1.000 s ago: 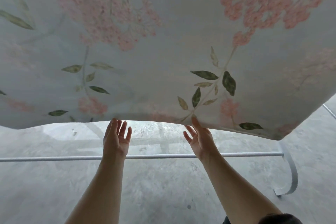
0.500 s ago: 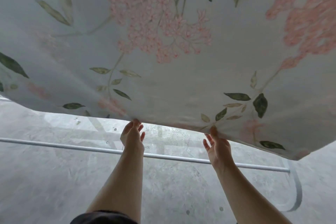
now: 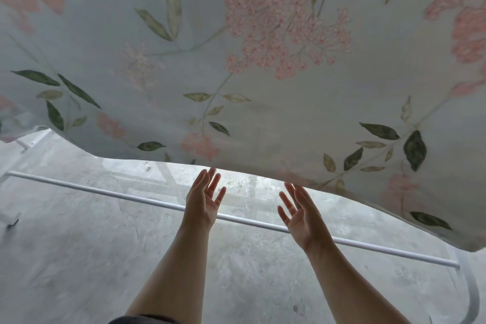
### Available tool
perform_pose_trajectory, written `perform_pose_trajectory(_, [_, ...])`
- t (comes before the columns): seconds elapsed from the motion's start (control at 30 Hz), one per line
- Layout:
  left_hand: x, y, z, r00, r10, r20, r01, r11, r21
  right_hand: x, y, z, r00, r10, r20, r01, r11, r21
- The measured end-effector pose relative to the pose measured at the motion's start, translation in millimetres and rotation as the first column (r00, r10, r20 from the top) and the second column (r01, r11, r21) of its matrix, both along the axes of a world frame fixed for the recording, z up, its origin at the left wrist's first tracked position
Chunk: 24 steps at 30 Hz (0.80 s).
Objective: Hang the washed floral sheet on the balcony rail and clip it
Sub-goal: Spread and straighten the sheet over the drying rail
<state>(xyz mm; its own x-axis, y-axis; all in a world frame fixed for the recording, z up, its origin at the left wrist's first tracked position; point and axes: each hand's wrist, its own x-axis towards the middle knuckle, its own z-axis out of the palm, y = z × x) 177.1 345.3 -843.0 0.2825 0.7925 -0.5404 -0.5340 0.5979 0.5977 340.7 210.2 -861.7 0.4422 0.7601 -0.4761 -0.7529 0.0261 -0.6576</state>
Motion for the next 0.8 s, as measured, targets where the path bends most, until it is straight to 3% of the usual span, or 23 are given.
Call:
perform_pose_trajectory(0.17, [-28, 37, 3, 0.999, 0.045, 0.026, -0.045, 0.999, 0.013, -28, 36, 5, 0.997, -0.009, -0.073, 0.014, 0.998, 0.064])
perform_pose_trajectory(0.37, [-45, 77, 4, 0.996, 0.087, 0.029, -0.088, 0.994, 0.065, -52, 86, 5, 0.992, -0.062, -0.114, 0.065, 0.997, 0.029])
perform_pose_trajectory(0.6, [-49, 102, -3, 0.983, 0.094, -0.158, -0.092, 0.996, 0.02, -70, 116, 1, 0.972, -0.235, -0.017, 0.234, 0.971, -0.041])
perform_pose_trajectory(0.8, [-47, 122, -4, 0.982, 0.067, -0.176, -0.063, 0.998, 0.029, -76, 129, -1, 0.955, -0.296, 0.03, 0.297, 0.954, -0.025])
